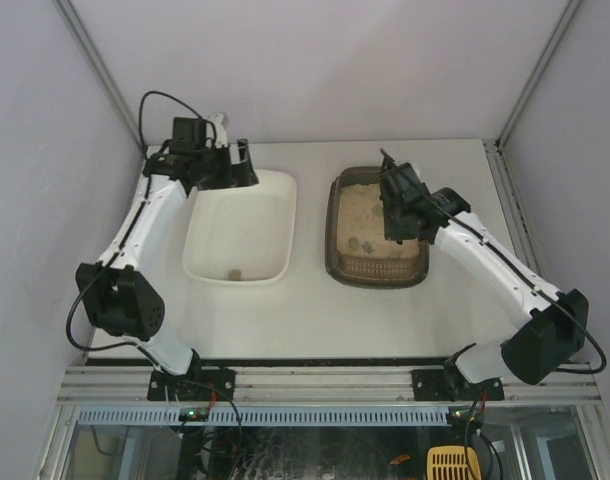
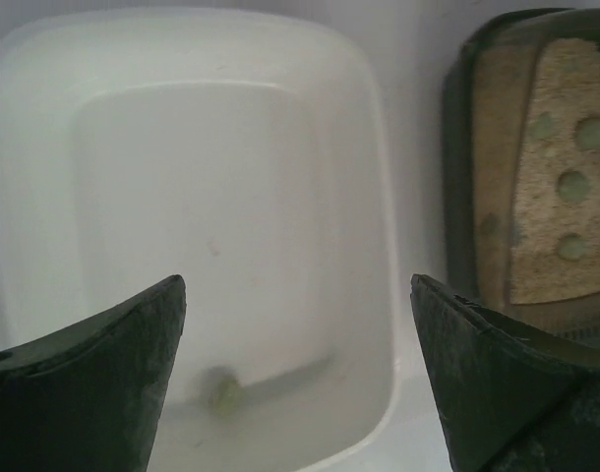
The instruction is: Clean the litter box
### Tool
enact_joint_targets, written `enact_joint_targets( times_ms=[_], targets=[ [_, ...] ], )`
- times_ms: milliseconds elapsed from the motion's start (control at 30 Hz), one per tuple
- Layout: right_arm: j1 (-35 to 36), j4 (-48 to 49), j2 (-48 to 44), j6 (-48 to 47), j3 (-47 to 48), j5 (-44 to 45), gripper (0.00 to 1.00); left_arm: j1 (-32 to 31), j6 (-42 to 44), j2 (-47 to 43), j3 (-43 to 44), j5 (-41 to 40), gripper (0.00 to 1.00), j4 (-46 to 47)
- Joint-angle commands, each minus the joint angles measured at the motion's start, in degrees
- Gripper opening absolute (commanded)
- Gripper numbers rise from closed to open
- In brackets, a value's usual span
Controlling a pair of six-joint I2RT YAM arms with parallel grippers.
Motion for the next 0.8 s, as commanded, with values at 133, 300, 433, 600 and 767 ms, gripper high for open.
enact_joint_targets(
  times_ms=[133, 300, 433, 600, 767],
  targets=[
    [-10.0, -2.6, 0.2, 0.6, -2.5, -13.7, 0.0, -13.8, -22.2, 8.4, -0.1, 5.5, 1.0, 23.7],
    [-13.8, -2.4, 6.1, 0.4, -1.2, -15.7, 0.0, -19.5, -30.4, 14.6, 4.1, -3.9, 1.0, 24.5],
    [-15.8, -2.4, 10.7, 0.2, 0.9, -15.7, 0.0, -21.6, -39.8, 20.1, 6.0, -1.1, 1.0, 26.2],
    [-16.2, -3.3, 16.7, 0.2, 5.3, -15.1, 0.0, -22.5, -43.4, 23.8, 6.3, -2.7, 1.0, 29.1],
    [-15.9, -3.7, 20.6, 0.2, 8.8, -14.0, 0.0, -22.9, -43.8, 25.8, 7.0, -2.6, 1.0, 30.9]
  ],
)
